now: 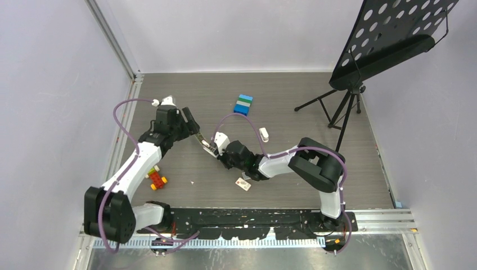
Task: Load the staples into the stapler
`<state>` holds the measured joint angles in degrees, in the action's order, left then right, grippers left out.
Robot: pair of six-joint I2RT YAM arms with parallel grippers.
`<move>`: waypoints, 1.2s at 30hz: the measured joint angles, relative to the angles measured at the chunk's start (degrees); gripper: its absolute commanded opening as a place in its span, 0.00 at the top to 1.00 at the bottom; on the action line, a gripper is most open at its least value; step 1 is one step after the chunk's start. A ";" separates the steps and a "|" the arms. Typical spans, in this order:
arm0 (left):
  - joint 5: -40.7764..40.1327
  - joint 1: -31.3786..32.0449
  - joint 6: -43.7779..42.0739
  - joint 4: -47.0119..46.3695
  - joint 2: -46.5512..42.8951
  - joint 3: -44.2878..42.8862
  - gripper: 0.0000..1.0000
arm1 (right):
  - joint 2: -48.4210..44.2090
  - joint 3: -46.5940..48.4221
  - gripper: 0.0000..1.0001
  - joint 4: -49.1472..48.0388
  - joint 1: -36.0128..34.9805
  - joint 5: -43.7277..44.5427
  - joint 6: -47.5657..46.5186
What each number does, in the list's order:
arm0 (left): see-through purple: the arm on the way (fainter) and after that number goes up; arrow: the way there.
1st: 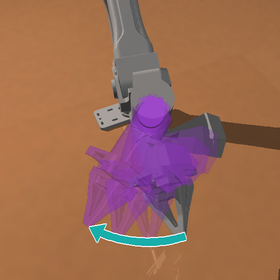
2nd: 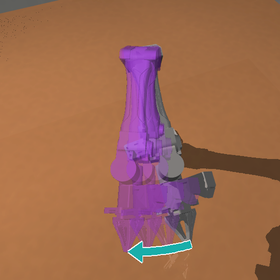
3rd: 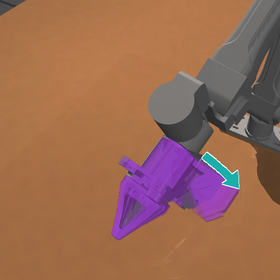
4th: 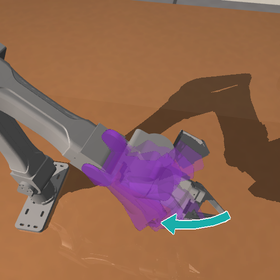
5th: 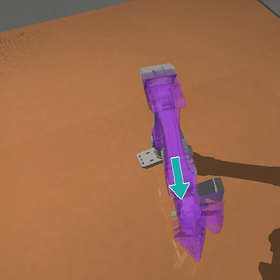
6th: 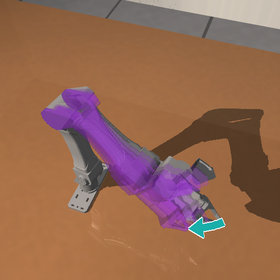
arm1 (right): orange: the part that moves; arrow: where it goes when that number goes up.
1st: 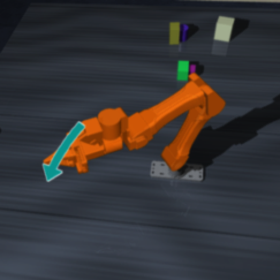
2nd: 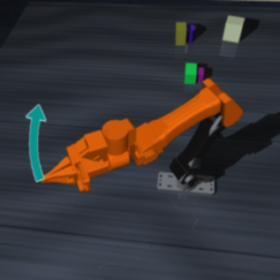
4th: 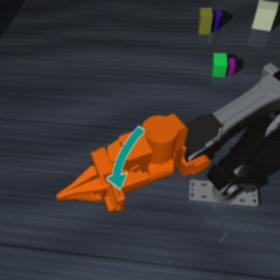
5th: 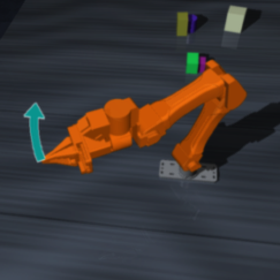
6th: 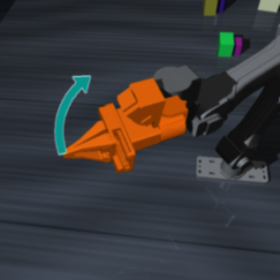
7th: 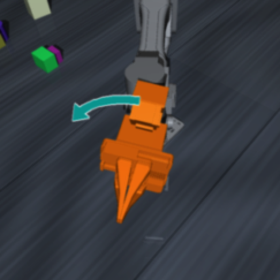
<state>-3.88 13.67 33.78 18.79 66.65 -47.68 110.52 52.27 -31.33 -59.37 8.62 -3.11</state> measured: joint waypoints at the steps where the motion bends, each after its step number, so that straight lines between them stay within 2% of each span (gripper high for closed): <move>1: 1.20 -0.63 0.66 -1.16 1.55 0.00 0.33 | 0.00 -0.04 0.99 -0.13 0.00 -0.02 0.00; 4: 3.96 -1.62 1.86 -3.48 5.44 -0.02 0.40 | 0.00 -0.11 0.99 -0.31 0.00 -0.15 0.00; 9: 7.61 -1.81 3.10 -5.75 9.40 -0.02 0.58 | 0.00 -0.13 0.99 -0.33 0.04 -0.35 0.00; 15: 10.95 -2.12 3.32 -6.71 9.86 0.04 0.68 | 0.00 -0.17 0.99 -0.33 0.13 -0.39 0.02; 24: 12.52 -1.77 3.23 -8.52 5.18 4.09 0.69 | 0.00 -1.01 0.99 -1.95 0.13 -0.79 -0.13; 30: 12.39 3.21 3.34 -8.41 -0.39 8.24 0.69 | -0.02 -1.88 0.98 -3.54 0.13 -1.33 -0.46; 36: 8.79 6.38 4.81 -11.06 -2.03 10.88 0.69 | -0.02 -2.51 0.98 -4.68 0.13 -1.57 -0.81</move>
<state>4.91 20.05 38.59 7.73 64.62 -36.80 110.50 49.76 -36.01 -59.24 7.05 -3.92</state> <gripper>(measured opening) 0.370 0.256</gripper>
